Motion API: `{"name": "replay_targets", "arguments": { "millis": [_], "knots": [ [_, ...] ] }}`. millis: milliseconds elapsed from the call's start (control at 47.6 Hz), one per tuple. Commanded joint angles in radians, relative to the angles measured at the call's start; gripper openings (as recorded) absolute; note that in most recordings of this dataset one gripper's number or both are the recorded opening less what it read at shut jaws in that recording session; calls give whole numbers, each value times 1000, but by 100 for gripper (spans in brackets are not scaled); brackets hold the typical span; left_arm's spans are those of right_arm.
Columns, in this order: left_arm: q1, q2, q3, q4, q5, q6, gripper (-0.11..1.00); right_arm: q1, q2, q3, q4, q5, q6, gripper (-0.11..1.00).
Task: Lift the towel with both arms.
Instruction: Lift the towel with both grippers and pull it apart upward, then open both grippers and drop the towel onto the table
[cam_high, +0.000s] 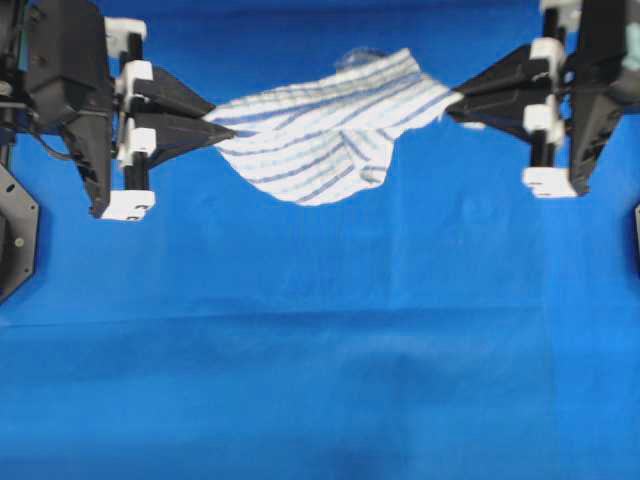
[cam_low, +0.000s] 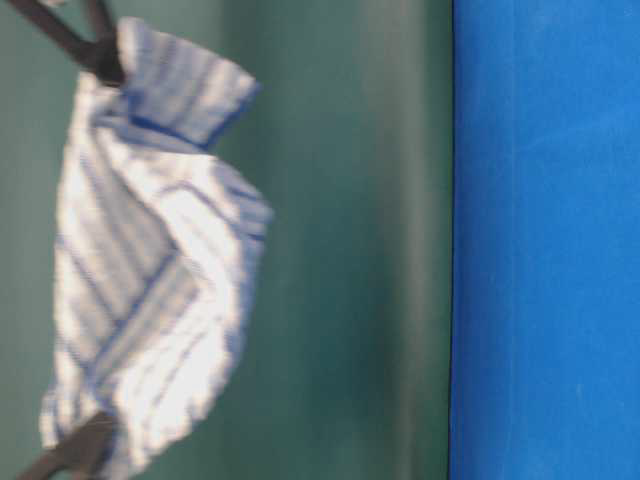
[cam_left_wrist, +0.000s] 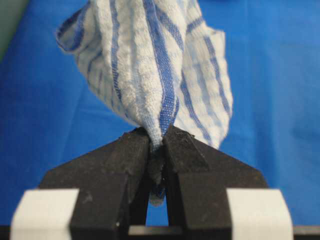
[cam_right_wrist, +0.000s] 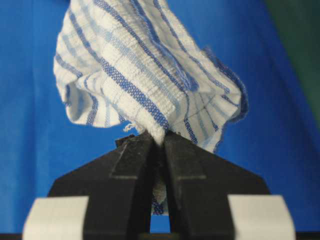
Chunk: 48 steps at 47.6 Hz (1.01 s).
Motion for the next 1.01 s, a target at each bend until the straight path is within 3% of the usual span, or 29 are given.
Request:
{"name": "replay_targets", "arguments": {
  "millis": [0, 189, 735, 798, 924, 987],
  "knots": [
    [-5, -15, -66, -2, 34, 3, 3, 0, -21, -63, -15, 32, 0, 8],
    [-20, -26, -127, -2, 69, 6, 3, 0, -31, -132, -21, 77, -2, 8],
    [-28, -28, -135, -2, 66, 11, 4, 0, -29, -135, -21, 86, -5, 8],
    [-29, -31, -133, 0, 63, 12, 13, 0, -29, -137, -21, 86, -2, 14],
    [-32, -37, -130, -2, 54, 12, 50, 0, -31, -133, -26, 86, -5, 53],
    [-34, -43, -127, -2, 51, 12, 69, 0, -31, -133, -35, 86, -3, 66]
  ]
}}
